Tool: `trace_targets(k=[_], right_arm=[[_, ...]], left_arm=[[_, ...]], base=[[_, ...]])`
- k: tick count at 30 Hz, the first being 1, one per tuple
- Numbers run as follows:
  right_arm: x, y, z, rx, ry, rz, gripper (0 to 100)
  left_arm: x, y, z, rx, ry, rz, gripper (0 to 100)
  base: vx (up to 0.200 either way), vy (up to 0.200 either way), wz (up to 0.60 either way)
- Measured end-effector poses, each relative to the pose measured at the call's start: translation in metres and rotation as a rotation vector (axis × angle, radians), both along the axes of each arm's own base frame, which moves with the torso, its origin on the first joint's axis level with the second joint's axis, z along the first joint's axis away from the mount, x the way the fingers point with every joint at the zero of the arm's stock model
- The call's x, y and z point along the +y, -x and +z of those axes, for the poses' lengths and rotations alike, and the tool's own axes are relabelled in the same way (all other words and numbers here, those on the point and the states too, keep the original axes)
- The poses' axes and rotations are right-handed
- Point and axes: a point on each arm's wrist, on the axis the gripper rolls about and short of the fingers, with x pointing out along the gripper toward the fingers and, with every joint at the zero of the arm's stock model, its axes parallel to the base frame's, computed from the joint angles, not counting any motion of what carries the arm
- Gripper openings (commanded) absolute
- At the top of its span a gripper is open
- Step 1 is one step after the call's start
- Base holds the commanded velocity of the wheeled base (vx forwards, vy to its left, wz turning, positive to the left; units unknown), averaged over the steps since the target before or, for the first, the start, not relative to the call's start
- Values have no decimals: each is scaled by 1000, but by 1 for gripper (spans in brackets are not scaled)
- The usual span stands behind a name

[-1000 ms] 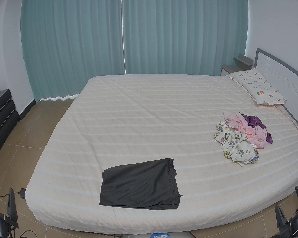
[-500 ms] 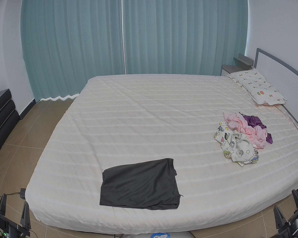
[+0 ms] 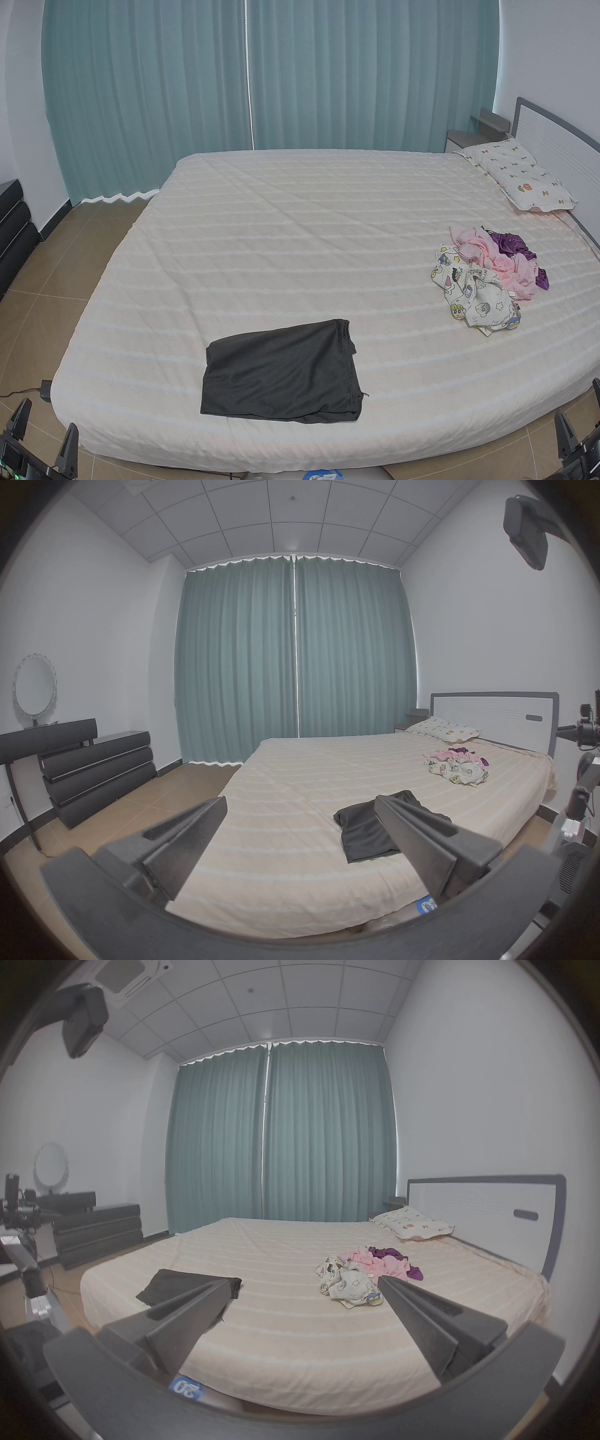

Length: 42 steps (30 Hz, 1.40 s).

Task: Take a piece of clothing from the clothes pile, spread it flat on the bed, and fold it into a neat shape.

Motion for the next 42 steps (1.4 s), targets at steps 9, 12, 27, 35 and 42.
trace_targets(k=[9,12,27,35,42], right_arm=[[-1,0,-2,26,-37,-39,100],[-1,0,-3,30,-39,-36,100],[-1,-1,-2,30,-40,-30,100],[-1,0,-2,28,-47,-32,100],[-1,0,-2,30,-62,-36,100]], left_arm=[[0,0,0,0,0,1,100],[0,0,0,0,0,1,100],[0,0,0,0,1,1,100],[0,0,0,1,1,1,100],[0,0,0,1,1,2,100]], base=[[0,0,0],[0,0,0],[0,0,0],[0,0,0],[0,0,0]])
